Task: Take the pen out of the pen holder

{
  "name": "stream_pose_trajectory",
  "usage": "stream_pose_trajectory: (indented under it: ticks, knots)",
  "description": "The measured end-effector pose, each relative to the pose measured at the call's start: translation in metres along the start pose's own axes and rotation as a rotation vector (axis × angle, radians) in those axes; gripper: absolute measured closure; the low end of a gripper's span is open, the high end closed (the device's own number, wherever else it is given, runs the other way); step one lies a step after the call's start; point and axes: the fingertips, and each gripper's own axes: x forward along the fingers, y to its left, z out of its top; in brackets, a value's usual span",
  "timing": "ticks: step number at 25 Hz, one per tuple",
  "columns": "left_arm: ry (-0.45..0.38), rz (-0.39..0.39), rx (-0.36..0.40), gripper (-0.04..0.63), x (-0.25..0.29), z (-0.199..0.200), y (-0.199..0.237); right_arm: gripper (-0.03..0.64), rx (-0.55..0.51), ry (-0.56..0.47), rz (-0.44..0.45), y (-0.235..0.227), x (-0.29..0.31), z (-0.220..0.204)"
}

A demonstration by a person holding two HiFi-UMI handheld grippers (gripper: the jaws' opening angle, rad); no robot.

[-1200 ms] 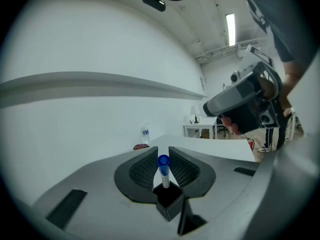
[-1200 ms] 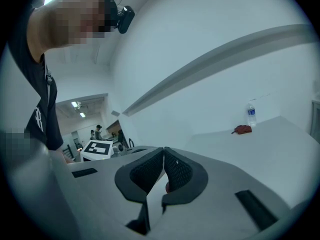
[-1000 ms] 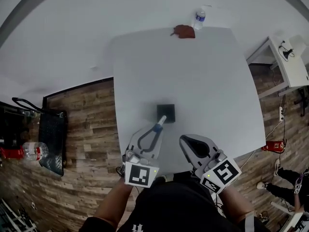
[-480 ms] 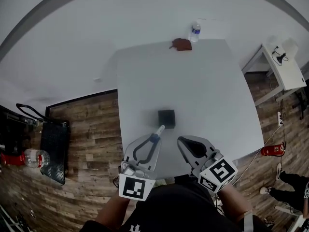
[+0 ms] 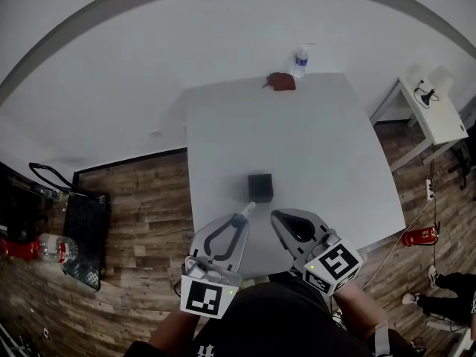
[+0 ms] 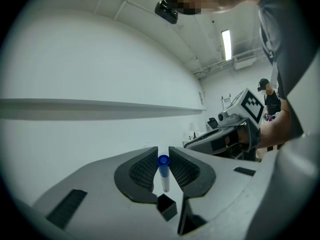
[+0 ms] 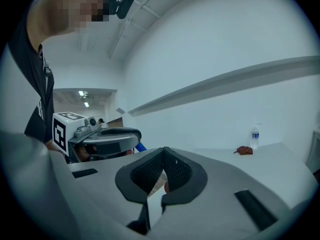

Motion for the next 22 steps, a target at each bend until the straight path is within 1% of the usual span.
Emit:
stream_pose_trajectory:
  ticks: [5, 10, 22]
  knots:
    - [-0.009, -0.002, -0.015, 0.526, -0.0062, 0.0011, 0.0011, 0.601, -0.017, -0.002, -0.002, 0.0077, 0.003, 0.0039]
    - [-0.013, -0.008, -0.007, 0.526, -0.0091, 0.0019, 0.0002, 0.603, -0.024, 0.001, -0.008, 0.0108, 0.0017, 0.0042]
    - [-0.016, -0.004, -0.029, 0.526, -0.0092, 0.0024, 0.0025, 0.603, -0.033, 0.005, -0.014, 0.0112, 0.0022, 0.005]
